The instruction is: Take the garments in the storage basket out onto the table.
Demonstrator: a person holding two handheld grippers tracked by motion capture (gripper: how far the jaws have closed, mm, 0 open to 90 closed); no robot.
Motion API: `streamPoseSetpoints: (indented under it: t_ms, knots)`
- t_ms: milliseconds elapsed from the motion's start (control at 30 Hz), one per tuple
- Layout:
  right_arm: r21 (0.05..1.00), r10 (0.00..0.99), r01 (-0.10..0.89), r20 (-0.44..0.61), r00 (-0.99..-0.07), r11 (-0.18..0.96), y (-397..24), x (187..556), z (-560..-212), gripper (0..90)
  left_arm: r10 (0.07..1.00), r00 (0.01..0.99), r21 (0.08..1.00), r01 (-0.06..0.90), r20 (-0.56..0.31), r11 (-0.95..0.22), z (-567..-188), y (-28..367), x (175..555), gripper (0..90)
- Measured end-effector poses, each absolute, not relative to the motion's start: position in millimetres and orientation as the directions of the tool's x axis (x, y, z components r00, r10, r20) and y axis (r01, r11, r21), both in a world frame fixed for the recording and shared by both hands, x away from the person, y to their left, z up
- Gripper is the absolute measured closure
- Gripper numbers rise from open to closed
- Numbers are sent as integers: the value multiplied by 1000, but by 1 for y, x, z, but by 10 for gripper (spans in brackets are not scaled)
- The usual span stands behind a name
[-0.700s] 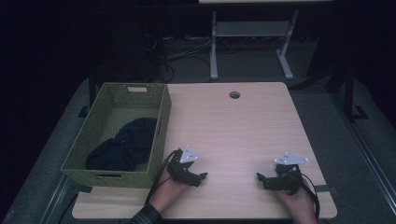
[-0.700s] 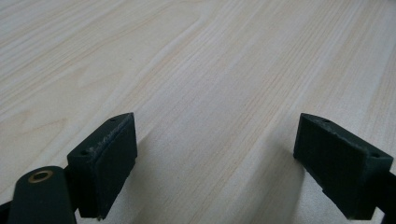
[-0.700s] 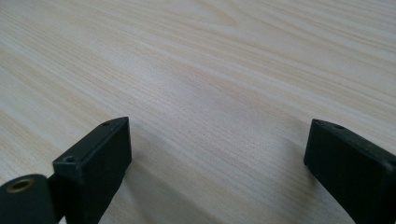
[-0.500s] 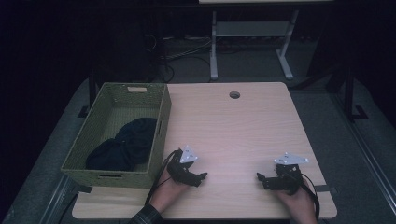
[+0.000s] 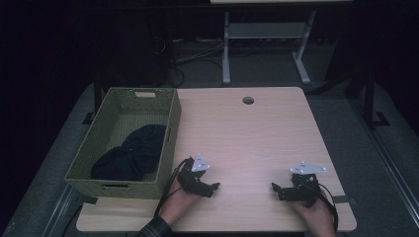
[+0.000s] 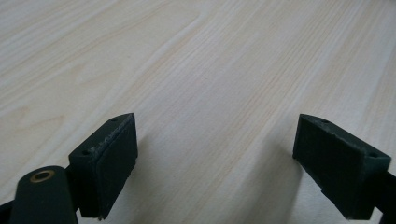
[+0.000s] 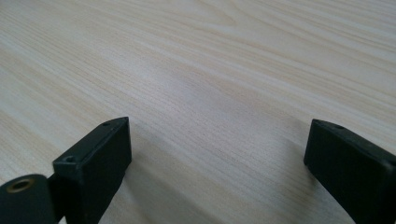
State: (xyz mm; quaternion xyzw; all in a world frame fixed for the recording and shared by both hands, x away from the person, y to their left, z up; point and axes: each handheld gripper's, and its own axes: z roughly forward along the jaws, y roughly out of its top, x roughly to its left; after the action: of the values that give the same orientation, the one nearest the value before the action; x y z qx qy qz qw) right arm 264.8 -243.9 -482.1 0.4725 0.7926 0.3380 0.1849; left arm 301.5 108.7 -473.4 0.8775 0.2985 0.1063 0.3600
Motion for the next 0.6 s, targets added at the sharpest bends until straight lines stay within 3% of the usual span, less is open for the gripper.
streamPoseSetpoints:
  t_ms: [600]
  knots:
    - [710, 874, 624, 26, -486, 326, -244, 265, -482, 72, 601, 799, 675, 441, 6, -592, -462, 112, 302, 135]
